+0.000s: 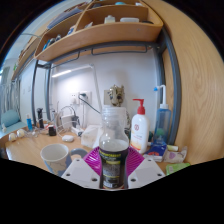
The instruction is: Pour water
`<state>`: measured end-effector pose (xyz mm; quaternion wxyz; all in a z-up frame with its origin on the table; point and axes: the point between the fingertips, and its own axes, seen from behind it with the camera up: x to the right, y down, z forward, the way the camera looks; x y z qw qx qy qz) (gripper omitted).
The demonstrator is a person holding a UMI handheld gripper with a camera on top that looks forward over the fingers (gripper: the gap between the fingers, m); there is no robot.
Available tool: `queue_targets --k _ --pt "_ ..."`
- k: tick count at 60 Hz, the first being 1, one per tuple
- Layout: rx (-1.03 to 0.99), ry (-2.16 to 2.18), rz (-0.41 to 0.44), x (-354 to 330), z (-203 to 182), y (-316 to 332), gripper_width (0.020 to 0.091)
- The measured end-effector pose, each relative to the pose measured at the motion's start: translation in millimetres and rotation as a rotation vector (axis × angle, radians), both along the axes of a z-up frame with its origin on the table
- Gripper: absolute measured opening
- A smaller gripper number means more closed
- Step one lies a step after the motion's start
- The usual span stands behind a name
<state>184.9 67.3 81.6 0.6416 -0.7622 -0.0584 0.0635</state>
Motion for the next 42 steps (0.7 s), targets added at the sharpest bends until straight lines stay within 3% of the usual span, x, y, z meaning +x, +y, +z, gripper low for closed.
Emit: queue_targets --k 10,14,23,30,39,42 --pt "0.027 0.018 -0.021 4 3 -2 0.0273" --pt "0.031 0.007 -0.030 5 4 -2 0.0306" --pt "0.014 -0.004 -0.054 8 2 -2 0.0424" --pt "-0.020 -0.020 -0.087 12 -2 -8 0.0643" --pt "-0.059 -0.018 -0.118 18 -10 -40 0.0790" --pt "-0.059 -0.023 -0.143 22 -9 -56 0.0800"
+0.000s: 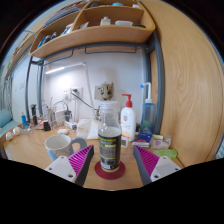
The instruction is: Pour water
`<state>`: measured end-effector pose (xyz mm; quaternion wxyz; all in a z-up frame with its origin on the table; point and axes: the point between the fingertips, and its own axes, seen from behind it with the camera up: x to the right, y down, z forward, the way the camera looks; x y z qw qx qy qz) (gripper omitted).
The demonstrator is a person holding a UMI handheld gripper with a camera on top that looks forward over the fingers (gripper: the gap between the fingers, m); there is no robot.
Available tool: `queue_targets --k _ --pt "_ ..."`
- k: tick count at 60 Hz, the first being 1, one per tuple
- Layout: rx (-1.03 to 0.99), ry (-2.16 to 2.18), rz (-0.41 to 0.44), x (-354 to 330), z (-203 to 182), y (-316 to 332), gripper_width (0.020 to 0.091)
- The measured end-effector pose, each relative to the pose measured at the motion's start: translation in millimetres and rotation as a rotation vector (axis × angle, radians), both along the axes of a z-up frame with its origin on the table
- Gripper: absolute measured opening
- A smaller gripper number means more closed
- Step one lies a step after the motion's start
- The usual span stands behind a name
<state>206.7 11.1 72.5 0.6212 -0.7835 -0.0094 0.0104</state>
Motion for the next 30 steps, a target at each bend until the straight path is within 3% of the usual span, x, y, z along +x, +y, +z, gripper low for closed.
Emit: queue_targets --k 30 --pt "0.044 0.097 -0.111 -33 59 -145 0.0801"
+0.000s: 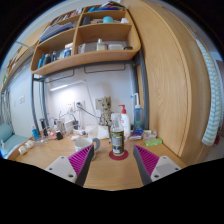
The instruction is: Pour water
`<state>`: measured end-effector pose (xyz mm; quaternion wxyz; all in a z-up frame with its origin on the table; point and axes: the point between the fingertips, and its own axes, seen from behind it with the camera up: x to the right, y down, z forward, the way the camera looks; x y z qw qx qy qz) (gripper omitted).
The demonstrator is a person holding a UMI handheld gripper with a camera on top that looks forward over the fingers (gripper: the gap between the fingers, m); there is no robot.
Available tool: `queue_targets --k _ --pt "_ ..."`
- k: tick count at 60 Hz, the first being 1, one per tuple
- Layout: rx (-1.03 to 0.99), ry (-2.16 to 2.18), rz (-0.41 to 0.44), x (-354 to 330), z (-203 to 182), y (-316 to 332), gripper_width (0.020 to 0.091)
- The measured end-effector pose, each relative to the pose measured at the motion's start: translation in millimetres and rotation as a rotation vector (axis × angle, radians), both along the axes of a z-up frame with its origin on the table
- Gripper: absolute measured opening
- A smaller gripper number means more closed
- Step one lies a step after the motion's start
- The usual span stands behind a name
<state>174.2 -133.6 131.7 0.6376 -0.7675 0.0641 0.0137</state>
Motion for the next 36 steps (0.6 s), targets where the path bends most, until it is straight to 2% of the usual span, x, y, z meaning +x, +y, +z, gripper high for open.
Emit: queue_targets --k 17,36 --pt "0.082 -0.072 -0.045 -1 43 -30 0.0801" --pt "0.062 -0.073 -0.047 -14 39 -34 0.0801"
